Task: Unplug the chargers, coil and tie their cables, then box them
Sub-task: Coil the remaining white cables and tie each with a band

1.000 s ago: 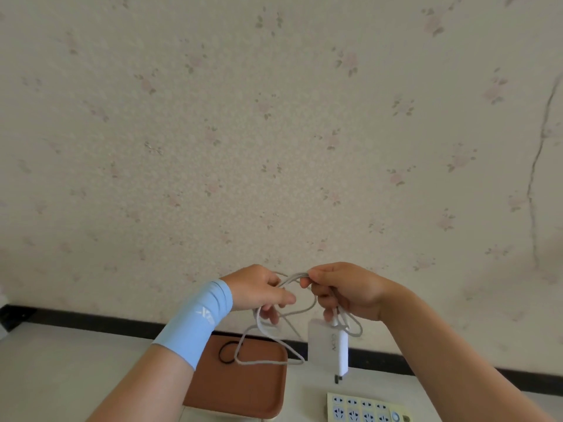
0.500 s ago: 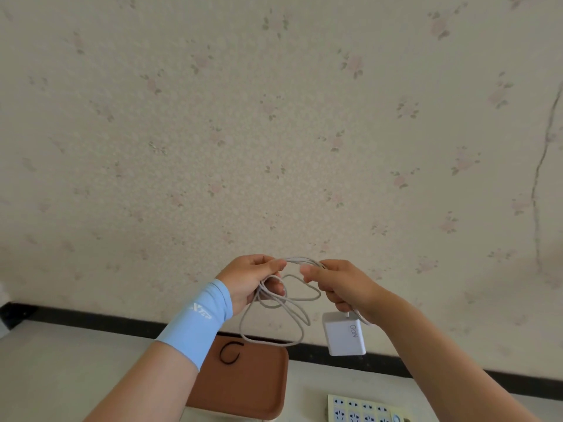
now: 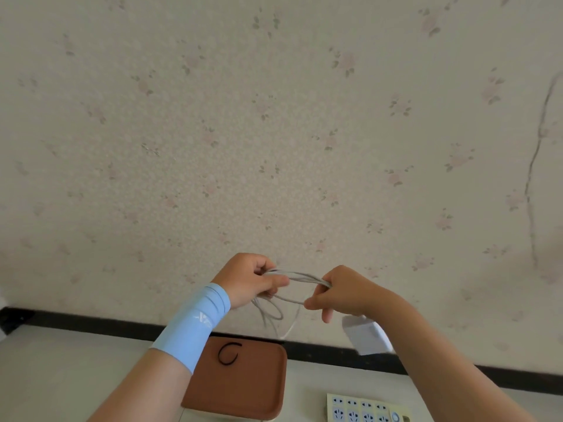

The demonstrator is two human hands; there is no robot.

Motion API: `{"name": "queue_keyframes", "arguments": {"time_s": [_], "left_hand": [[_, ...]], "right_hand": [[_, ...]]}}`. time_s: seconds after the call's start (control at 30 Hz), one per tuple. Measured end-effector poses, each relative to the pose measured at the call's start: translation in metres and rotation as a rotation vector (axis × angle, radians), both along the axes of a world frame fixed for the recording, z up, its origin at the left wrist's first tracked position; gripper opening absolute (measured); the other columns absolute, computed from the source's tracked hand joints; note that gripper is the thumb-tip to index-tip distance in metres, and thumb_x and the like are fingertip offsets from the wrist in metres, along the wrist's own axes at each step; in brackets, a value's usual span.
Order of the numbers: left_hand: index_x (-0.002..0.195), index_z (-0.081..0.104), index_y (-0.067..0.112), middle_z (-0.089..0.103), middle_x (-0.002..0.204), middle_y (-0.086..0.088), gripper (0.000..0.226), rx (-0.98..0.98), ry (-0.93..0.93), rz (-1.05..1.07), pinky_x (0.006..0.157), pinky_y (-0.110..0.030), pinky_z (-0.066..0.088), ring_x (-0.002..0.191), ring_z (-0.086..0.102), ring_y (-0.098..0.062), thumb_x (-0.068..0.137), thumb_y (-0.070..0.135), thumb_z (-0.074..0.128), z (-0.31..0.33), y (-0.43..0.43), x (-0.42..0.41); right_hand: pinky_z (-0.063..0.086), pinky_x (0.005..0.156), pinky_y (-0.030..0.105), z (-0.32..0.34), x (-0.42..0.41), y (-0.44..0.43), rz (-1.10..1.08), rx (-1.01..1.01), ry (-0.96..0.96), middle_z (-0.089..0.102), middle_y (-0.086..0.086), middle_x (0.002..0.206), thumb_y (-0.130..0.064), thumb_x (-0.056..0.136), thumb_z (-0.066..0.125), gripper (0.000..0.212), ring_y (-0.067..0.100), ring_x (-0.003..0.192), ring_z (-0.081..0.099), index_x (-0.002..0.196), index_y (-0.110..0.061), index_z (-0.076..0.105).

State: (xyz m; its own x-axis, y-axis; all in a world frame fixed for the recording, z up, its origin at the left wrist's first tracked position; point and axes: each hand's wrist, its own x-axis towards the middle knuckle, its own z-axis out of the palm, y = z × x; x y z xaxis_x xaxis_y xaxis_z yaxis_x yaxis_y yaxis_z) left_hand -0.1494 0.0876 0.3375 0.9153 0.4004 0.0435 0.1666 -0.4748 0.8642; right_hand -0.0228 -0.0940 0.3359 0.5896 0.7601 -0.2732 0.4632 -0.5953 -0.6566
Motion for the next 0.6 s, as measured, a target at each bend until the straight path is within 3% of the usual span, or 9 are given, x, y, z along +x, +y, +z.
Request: {"name": "queue_keyframes", "arguments": {"time_s": [0.07, 0.13, 0.2, 0.3, 0.37, 0.47, 0.6], "left_hand": [[0.077, 0.069, 0.013, 0.073, 0.070, -0.004, 0.017, 0.063, 0.016, -0.012, 0.068, -0.023, 0.057, 0.063, 0.068, -0.011, 0.080, 0.025, 0.080, 0.000, -0.004, 0.001], [0.077, 0.068, 0.015, 0.072, 0.067, -0.001, 0.017, 0.092, 0.010, 0.004, 0.066, -0.022, 0.055, 0.062, 0.067, -0.010, 0.081, 0.028, 0.079, 0.001, -0.005, 0.001], [0.079, 0.067, 0.015, 0.068, 0.063, 0.001, 0.019, 0.123, 0.009, 0.017, 0.069, -0.027, 0.055, 0.059, 0.063, -0.010, 0.083, 0.031, 0.076, -0.001, -0.004, 0.001], [0.080, 0.064, 0.012, 0.058, 0.062, 0.001, 0.020, 0.093, 0.015, -0.018, 0.065, -0.030, 0.059, 0.053, 0.057, -0.009, 0.086, 0.029, 0.073, -0.005, -0.007, 0.002], [0.085, 0.063, 0.008, 0.052, 0.062, 0.001, 0.020, 0.065, 0.040, -0.060, 0.055, -0.027, 0.056, 0.047, 0.054, -0.009, 0.089, 0.025, 0.071, -0.006, -0.012, 0.002], [0.090, 0.060, 0.004, 0.052, 0.061, 0.000, 0.022, 0.037, 0.046, -0.083, 0.054, -0.026, 0.053, 0.047, 0.054, -0.011, 0.094, 0.025, 0.063, -0.011, -0.020, 0.005], [0.085, 0.058, 0.009, 0.053, 0.058, 0.002, 0.024, -0.103, -0.062, 0.025, 0.069, -0.035, 0.054, 0.057, 0.055, -0.015, 0.099, 0.028, 0.054, -0.018, -0.034, 0.015]], "right_hand": [[0.047, 0.064, 0.023, -0.001, 0.003, 0.002, -0.049, -0.080, -0.112, 0.075, -0.005, 0.067, -0.044, 0.088, 0.069, 0.027, 0.005, 0.053, 0.048, 0.084, -0.018, 0.077], [0.045, 0.060, 0.022, -0.001, 0.004, 0.001, -0.053, -0.065, -0.089, 0.074, -0.008, 0.065, -0.040, 0.087, 0.072, 0.023, 0.004, 0.049, 0.046, 0.081, -0.019, 0.078], [0.042, 0.056, 0.024, -0.002, 0.004, -0.002, -0.021, 0.018, 0.048, 0.074, -0.005, 0.074, -0.032, 0.082, 0.079, 0.009, 0.007, 0.048, 0.044, 0.085, -0.023, 0.079], [0.037, 0.051, 0.025, -0.003, 0.004, -0.008, 0.010, 0.147, 0.270, 0.078, 0.001, 0.101, -0.020, 0.082, 0.079, 0.021, 0.008, 0.049, 0.038, 0.103, -0.020, 0.076], [0.029, 0.047, 0.024, 0.000, 0.006, -0.009, 0.000, 0.222, 0.394, 0.076, 0.010, 0.106, -0.018, 0.085, 0.076, 0.023, 0.010, 0.049, 0.032, 0.108, -0.014, 0.074], [0.025, 0.045, 0.025, 0.000, 0.005, -0.009, -0.026, 0.249, 0.428, 0.070, 0.003, 0.083, -0.022, 0.088, 0.074, 0.017, 0.010, 0.047, 0.032, 0.099, -0.009, 0.071], [0.023, 0.047, 0.026, -0.006, -0.004, 0.000, -0.053, 0.227, 0.423, 0.060, -0.003, 0.068, -0.038, 0.084, 0.079, 0.028, 0.010, 0.046, 0.031, 0.091, -0.011, 0.071]]}}
